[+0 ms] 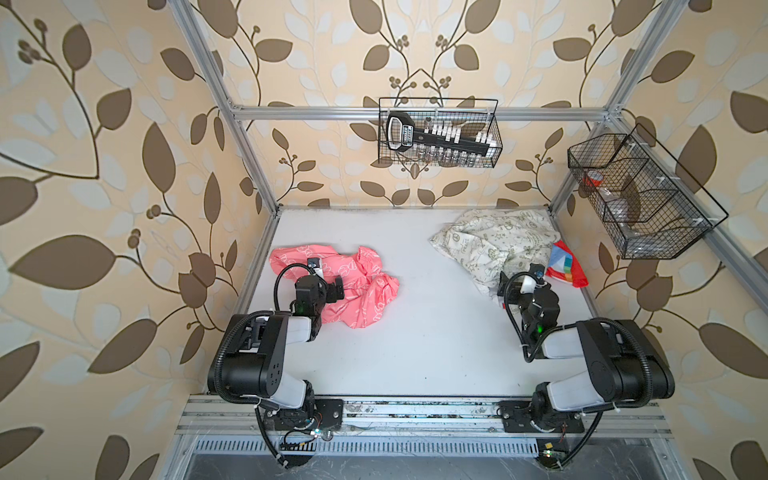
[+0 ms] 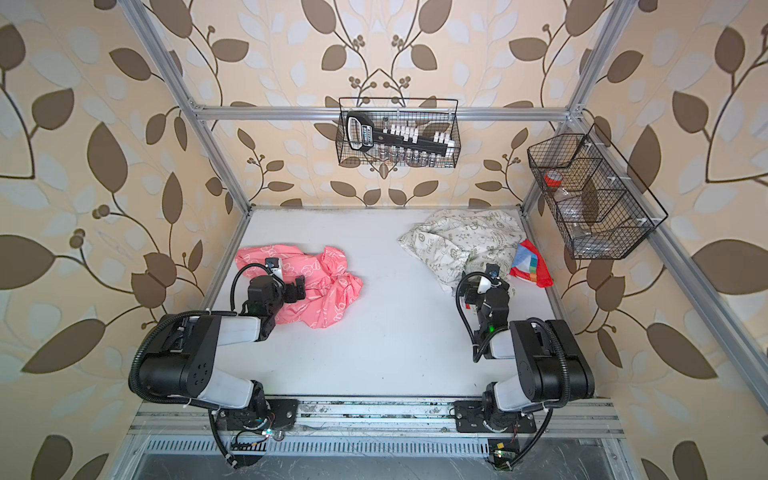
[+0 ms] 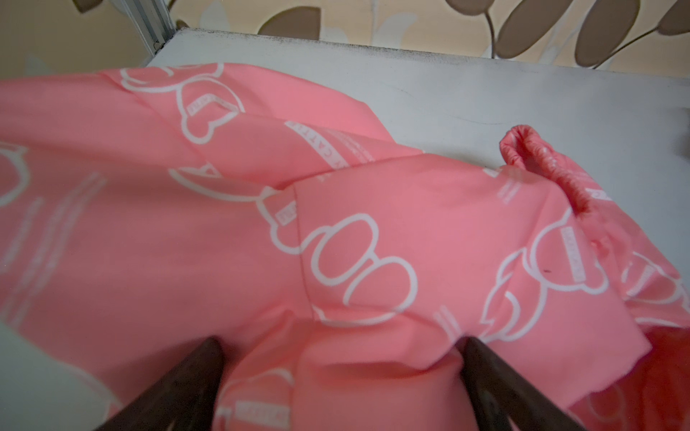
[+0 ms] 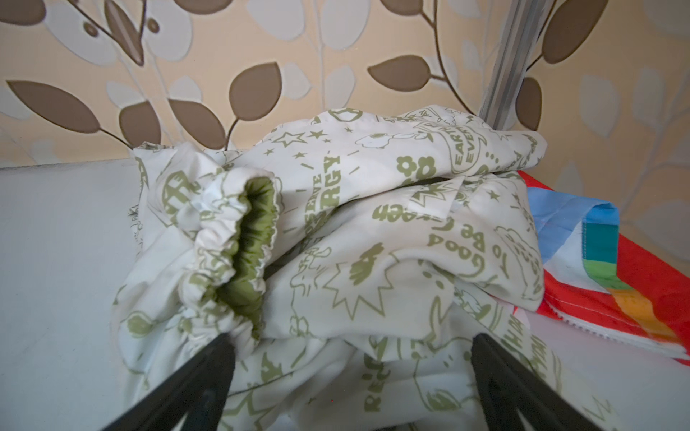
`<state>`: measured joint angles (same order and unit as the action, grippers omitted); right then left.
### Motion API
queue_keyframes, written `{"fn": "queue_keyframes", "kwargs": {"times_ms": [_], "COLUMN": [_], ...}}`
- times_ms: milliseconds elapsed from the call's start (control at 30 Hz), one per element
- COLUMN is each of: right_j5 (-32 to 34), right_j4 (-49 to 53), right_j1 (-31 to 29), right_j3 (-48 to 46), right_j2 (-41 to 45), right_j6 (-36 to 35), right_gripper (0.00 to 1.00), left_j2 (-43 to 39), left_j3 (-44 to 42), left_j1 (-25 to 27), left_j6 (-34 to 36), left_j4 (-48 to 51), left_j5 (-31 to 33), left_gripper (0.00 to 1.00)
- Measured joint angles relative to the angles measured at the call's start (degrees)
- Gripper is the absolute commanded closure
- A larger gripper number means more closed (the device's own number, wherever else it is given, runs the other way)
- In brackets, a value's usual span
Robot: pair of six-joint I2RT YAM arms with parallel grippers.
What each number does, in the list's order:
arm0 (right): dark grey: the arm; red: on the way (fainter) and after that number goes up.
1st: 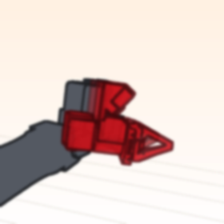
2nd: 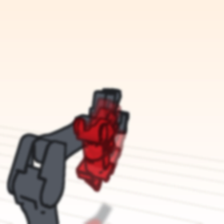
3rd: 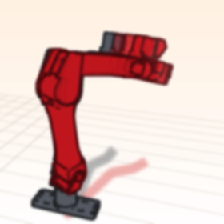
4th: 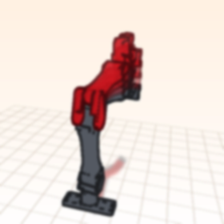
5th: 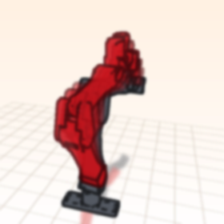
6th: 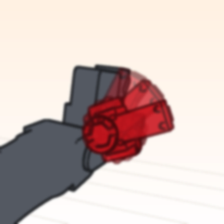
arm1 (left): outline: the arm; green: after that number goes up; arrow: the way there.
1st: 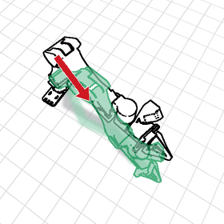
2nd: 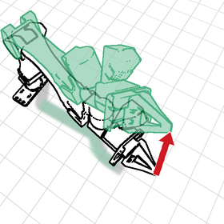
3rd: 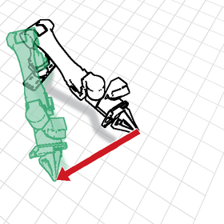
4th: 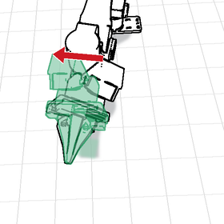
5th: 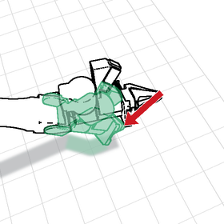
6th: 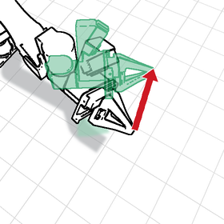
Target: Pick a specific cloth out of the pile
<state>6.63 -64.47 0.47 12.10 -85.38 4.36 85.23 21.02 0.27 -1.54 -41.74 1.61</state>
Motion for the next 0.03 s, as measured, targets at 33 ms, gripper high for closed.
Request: {"fn": "queue_keyframes", "kwargs": {"times_ms": [33], "right_j5": [-0.17], "right_j4": [0.0], "right_j1": [0.0], "right_j3": [0.0], "right_j2": [0.0], "right_j6": [-0.02], "right_gripper": [0.0], "left_j2": [0.0], "left_j3": [0.0], "left_j1": [0.0], "left_j6": [0.0], "left_j4": [0.0], "left_j5": [0.0], "left_gripper": [0.01]}}
